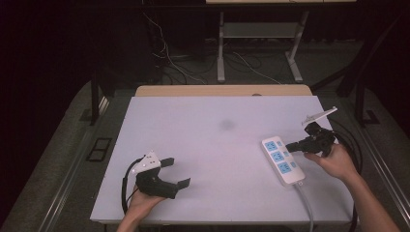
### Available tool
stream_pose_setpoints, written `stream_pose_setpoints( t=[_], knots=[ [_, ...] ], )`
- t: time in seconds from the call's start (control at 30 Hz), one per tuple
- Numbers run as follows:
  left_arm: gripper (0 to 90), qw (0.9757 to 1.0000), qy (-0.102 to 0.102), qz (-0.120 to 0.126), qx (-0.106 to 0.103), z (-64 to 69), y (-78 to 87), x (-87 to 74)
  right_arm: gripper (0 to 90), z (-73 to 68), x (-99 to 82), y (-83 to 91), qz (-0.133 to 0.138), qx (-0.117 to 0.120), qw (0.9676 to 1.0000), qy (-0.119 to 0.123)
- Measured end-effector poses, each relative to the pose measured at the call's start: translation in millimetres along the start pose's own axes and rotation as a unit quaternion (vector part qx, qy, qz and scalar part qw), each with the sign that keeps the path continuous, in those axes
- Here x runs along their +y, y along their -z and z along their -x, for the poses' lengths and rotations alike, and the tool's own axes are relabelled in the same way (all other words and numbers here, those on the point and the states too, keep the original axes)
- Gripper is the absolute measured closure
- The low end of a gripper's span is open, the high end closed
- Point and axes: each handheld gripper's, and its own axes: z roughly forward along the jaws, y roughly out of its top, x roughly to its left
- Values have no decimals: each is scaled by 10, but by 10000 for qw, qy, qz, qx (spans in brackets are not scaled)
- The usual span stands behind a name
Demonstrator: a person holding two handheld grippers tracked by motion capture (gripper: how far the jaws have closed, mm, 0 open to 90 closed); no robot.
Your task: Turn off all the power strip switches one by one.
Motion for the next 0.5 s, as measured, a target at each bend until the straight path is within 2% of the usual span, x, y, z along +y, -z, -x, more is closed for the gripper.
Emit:
stream_pose_setpoints(
  t=[0.5],
  knots=[
    [16,10000,13,33,27,0,20,-4,900,71,9,-143,-183,-11,9998,-56]
  ],
)
